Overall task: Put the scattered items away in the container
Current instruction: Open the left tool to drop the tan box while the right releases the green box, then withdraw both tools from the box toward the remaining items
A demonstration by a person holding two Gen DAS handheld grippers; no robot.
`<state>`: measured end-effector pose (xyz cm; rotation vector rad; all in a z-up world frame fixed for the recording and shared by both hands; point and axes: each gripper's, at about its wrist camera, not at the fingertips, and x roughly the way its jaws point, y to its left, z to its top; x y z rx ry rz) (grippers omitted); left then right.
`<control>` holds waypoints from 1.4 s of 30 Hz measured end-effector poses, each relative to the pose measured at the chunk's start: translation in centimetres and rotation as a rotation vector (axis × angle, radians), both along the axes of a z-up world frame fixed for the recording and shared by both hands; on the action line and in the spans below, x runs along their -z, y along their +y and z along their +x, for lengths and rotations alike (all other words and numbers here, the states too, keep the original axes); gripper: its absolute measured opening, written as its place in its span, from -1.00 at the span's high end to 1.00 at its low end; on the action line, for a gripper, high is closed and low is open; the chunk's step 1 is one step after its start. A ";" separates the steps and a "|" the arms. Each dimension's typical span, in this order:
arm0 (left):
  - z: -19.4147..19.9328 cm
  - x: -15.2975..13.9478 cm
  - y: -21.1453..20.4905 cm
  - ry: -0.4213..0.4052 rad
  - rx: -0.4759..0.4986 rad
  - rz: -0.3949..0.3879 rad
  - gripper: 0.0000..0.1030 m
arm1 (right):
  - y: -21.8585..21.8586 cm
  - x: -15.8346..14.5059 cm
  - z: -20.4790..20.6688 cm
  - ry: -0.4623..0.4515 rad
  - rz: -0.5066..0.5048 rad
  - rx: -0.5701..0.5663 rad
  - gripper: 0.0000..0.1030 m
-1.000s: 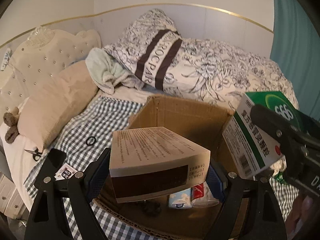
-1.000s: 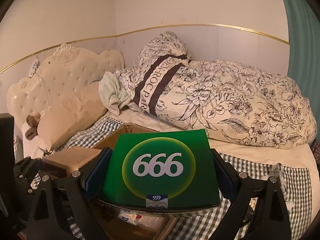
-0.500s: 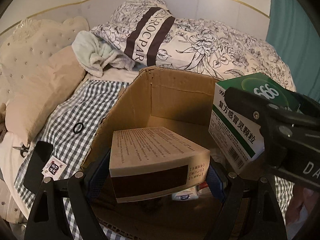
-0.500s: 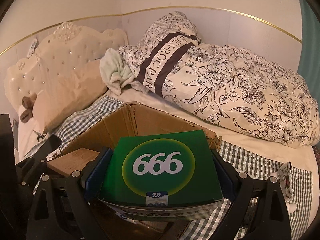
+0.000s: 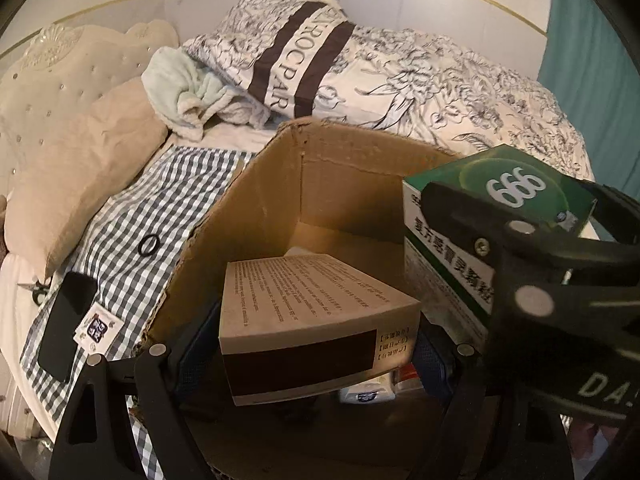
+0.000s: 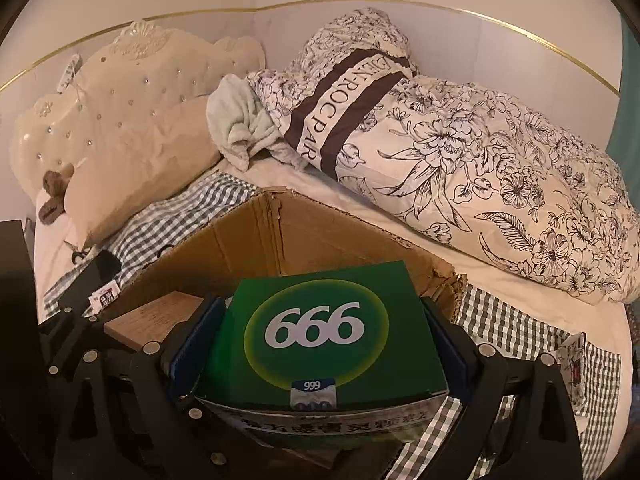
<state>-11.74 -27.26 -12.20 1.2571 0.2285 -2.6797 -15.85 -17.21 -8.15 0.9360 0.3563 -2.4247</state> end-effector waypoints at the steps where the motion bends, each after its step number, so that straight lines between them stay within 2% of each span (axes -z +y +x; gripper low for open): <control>1: 0.0 0.1 -0.2 -0.002 -0.006 0.009 -0.69 | -0.1 0.0 0.0 -0.002 -0.001 -0.001 -0.84; 4: 0.0 0.0 -0.5 -0.002 -0.013 0.030 -0.70 | -0.2 -0.1 0.0 0.003 0.001 0.000 -0.85; 15: 0.3 -1.4 0.5 0.022 0.004 0.007 -0.78 | 0.0 -0.9 0.5 0.020 0.005 0.007 -0.90; 17: 0.4 -1.7 0.6 0.025 -0.001 -0.003 -0.78 | 0.1 -1.3 0.7 0.037 0.002 0.007 -0.99; 30: 2.1 -4.5 0.2 0.074 -0.047 -0.003 -0.79 | 1.0 -4.0 2.5 0.090 -0.042 0.006 -0.99; 42: 3.4 -7.5 2.7 0.121 -0.021 -0.035 -0.82 | 4.7 -7.2 4.5 0.147 -0.072 0.043 -1.00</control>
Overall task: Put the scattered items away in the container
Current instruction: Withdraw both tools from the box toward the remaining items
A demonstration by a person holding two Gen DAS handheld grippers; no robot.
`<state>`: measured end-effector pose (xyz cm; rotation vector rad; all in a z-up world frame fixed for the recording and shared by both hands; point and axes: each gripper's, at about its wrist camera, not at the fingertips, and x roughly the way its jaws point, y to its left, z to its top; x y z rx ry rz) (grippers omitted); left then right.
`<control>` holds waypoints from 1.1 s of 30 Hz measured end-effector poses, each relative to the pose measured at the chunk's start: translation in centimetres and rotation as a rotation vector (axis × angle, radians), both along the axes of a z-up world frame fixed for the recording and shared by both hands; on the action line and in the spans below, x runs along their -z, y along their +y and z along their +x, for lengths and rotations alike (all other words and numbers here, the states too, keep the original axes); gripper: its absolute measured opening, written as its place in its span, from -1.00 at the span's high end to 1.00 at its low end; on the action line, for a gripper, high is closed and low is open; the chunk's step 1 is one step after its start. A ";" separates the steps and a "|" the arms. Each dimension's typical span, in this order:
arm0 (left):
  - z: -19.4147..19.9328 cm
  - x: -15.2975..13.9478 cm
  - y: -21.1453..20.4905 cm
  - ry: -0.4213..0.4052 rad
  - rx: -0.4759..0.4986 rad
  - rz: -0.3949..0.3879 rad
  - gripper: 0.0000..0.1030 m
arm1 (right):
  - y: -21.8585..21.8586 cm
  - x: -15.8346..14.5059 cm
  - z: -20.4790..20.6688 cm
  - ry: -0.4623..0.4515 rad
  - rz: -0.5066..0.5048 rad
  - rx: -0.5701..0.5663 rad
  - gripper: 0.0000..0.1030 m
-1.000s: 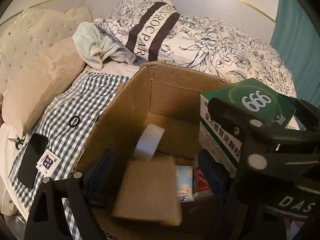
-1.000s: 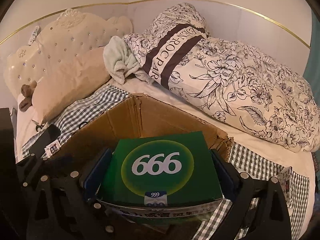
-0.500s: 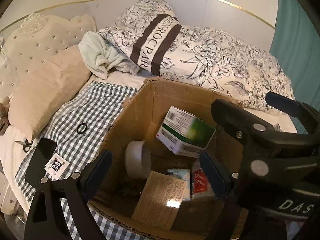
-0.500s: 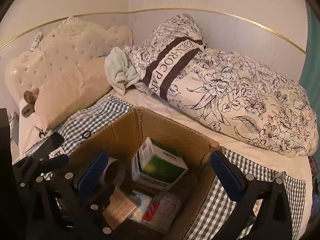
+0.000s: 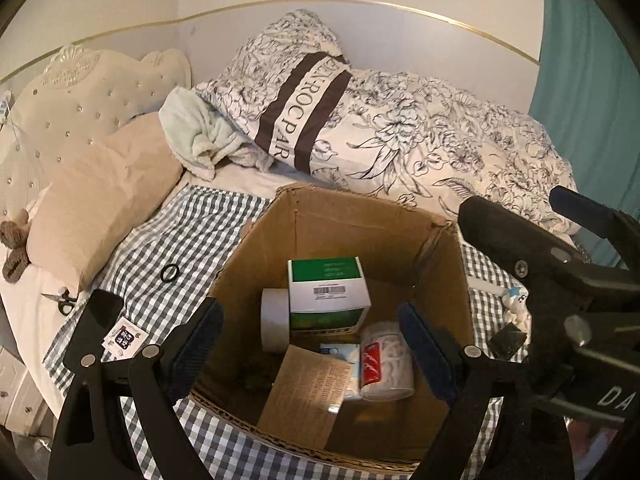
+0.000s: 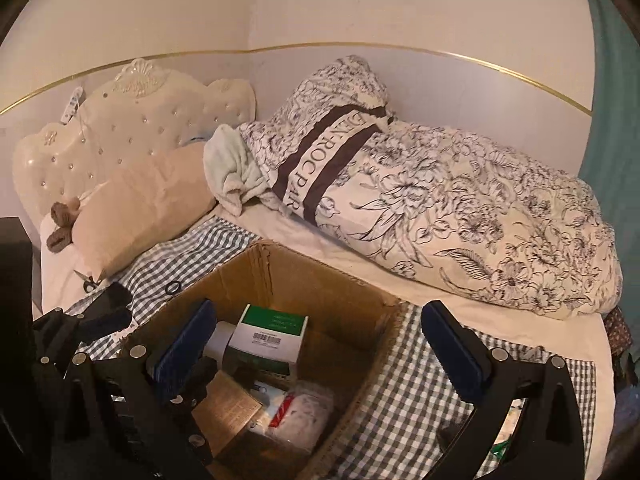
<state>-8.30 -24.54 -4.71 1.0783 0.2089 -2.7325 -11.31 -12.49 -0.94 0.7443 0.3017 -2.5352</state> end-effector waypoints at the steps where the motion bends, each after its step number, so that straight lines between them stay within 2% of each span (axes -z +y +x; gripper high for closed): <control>1: 0.1 -0.2 0.2 0.002 0.002 -0.003 -0.82 | 0.4 -0.3 0.1 0.004 -0.001 0.004 -1.00; 8: 0.8 -1.9 2.2 0.034 0.022 -0.026 -0.84 | 3.2 -2.2 1.4 0.042 -0.015 0.039 -1.00; 17: 1.9 -4.2 4.9 0.095 0.038 -0.049 -1.00 | 7.2 -4.2 2.9 0.081 -0.022 0.090 -1.00; 27: 2.9 -6.8 8.3 0.174 0.051 -0.042 -1.00 | 13.0 -6.3 4.4 0.119 -0.028 0.169 -1.00; 33: 3.6 -8.0 11.1 0.210 0.083 -0.077 -1.00 | 17.0 -7.0 5.5 0.132 -0.039 0.224 -1.00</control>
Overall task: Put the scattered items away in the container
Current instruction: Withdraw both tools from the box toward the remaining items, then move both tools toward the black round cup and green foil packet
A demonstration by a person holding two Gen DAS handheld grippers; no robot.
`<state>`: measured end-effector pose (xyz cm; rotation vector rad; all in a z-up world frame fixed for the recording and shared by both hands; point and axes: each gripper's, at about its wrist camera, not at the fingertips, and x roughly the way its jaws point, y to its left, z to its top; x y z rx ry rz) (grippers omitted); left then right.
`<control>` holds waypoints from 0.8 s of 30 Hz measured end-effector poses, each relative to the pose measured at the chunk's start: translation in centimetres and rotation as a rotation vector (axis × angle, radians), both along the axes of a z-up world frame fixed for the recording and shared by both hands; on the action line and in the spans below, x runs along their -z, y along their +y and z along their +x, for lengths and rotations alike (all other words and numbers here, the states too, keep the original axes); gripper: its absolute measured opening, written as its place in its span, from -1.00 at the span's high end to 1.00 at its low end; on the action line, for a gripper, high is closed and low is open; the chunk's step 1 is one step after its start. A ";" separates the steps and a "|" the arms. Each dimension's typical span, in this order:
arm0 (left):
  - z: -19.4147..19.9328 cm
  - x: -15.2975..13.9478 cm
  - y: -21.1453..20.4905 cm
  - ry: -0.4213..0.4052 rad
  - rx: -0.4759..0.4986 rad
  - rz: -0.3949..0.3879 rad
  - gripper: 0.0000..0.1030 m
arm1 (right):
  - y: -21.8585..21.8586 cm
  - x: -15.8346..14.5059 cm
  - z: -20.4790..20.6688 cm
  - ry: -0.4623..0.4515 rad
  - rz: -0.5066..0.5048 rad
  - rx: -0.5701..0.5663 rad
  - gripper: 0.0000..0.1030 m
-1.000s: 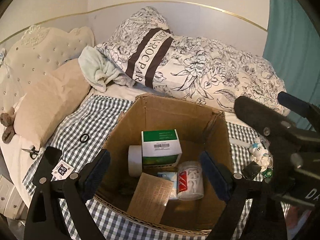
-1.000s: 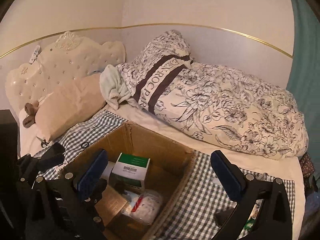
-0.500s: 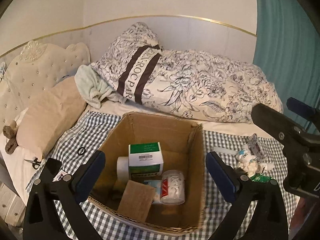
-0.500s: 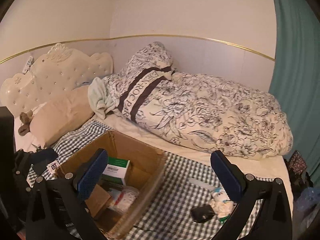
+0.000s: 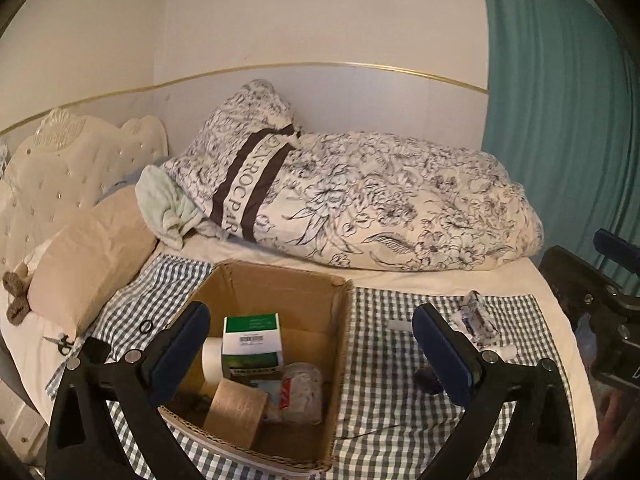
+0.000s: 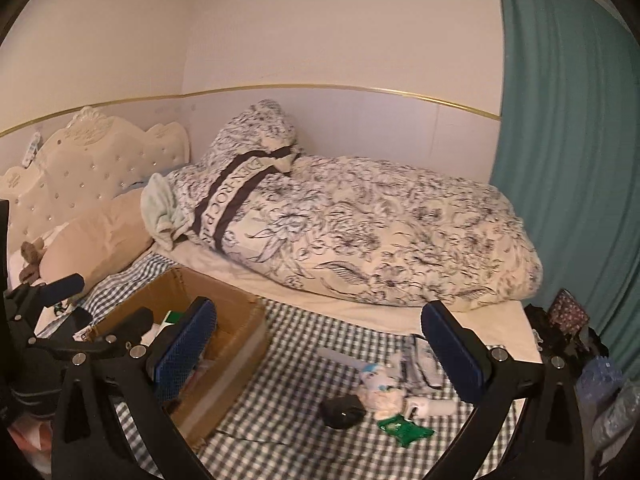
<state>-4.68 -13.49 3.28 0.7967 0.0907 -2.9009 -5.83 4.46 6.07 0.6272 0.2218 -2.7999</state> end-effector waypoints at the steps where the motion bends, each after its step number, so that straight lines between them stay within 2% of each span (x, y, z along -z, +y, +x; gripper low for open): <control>1: 0.1 -0.2 0.4 0.008 0.004 -0.005 -1.00 | 0.7 0.0 0.2 0.000 -0.002 0.008 -1.00; 6: 0.7 -0.7 1.8 0.044 0.026 0.012 -1.00 | 3.6 0.4 1.0 -0.006 -0.003 0.041 -1.00; 16: -0.2 0.8 5.0 0.017 0.062 0.001 -1.00 | 9.0 2.7 1.8 -0.038 0.018 0.101 -1.00; 24: -1.5 3.0 6.4 -0.020 0.089 0.047 -1.00 | 12.4 5.5 0.9 -0.104 0.022 0.106 -1.00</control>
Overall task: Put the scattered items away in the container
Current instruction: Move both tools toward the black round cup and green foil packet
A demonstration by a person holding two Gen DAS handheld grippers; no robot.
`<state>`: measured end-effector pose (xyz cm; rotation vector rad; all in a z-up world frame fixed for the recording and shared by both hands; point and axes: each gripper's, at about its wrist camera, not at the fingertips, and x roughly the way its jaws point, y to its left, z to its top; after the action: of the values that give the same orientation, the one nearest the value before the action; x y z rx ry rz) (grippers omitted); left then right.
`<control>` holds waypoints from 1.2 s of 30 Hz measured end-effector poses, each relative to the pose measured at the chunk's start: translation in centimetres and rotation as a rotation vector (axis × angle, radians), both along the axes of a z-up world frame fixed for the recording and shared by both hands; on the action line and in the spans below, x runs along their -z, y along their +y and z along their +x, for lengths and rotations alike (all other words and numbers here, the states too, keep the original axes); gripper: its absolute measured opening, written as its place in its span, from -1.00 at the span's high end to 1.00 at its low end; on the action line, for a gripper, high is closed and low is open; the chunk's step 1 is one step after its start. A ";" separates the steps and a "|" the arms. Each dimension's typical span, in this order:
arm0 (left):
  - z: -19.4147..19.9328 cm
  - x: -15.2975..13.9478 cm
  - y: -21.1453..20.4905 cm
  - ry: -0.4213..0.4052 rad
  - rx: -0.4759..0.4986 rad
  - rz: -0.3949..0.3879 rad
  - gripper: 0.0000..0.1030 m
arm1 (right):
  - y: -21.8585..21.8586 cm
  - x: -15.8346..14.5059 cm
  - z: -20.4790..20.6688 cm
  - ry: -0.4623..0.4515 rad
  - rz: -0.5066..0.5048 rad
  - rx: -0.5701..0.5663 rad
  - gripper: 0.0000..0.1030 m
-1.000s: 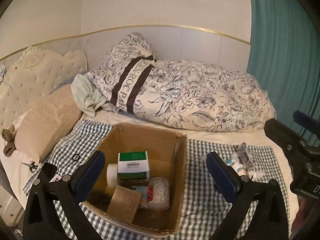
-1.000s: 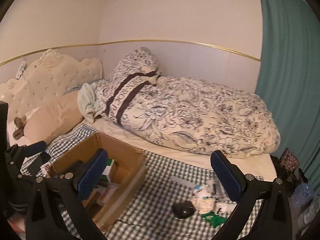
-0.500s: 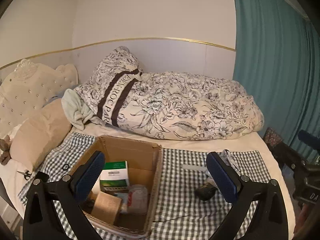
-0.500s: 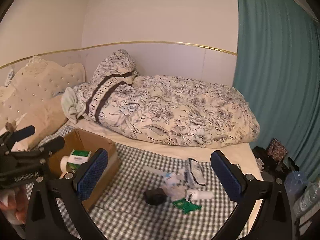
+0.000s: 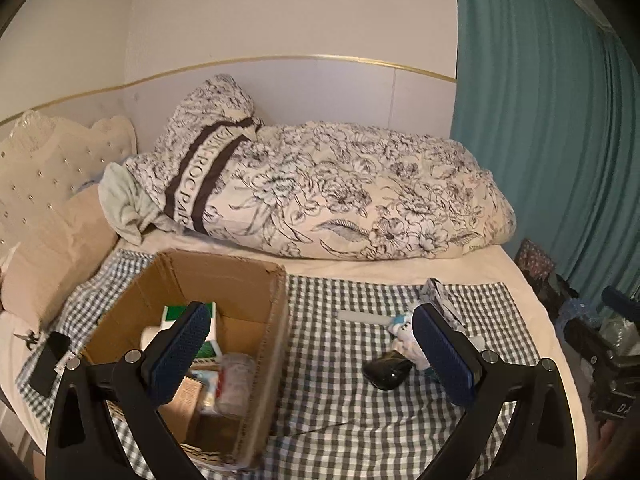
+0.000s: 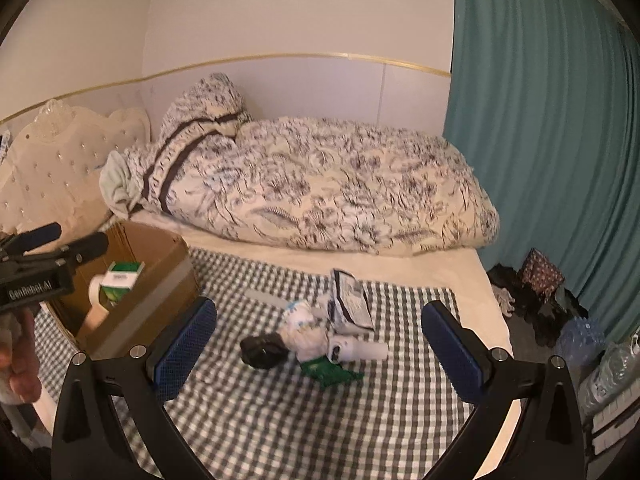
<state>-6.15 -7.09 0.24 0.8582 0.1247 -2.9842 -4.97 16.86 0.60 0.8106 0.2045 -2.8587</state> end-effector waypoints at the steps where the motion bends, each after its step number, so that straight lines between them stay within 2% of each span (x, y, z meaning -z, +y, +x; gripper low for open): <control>1: -0.3 0.3 0.1 -0.005 0.003 0.007 -1.00 | 0.4 0.6 -0.2 -0.013 0.004 -0.001 -1.00; 6: -1.4 2.7 1.1 -0.044 0.037 0.010 -1.00 | 1.1 3.3 -1.3 -0.072 0.018 0.004 -1.00; 13: -2.6 5.5 4.2 -0.064 0.120 -0.073 -1.00 | 0.9 7.1 -2.9 -0.152 0.031 -0.013 -1.00; 19: -4.1 8.7 6.1 -0.117 0.164 -0.132 -1.00 | 0.7 10.5 -4.7 -0.236 0.043 -0.018 -1.00; 25: -5.7 12.4 6.7 -0.182 0.192 -0.132 -1.00 | 0.9 13.5 -6.1 -0.281 0.090 -0.021 -1.00; 34: -8.3 16.7 8.3 -0.252 0.232 -0.116 -1.00 | 1.4 18.8 -9.7 -0.346 0.089 -0.030 -0.99; 36: -8.9 17.5 8.7 -0.266 0.233 -0.117 -1.00 | 1.5 19.9 -10.6 -0.365 0.071 -0.030 -0.93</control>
<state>-15.01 1.60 -17.25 1.3256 -0.1674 -3.0047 -15.58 18.40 -19.29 1.3089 0.2668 -2.6264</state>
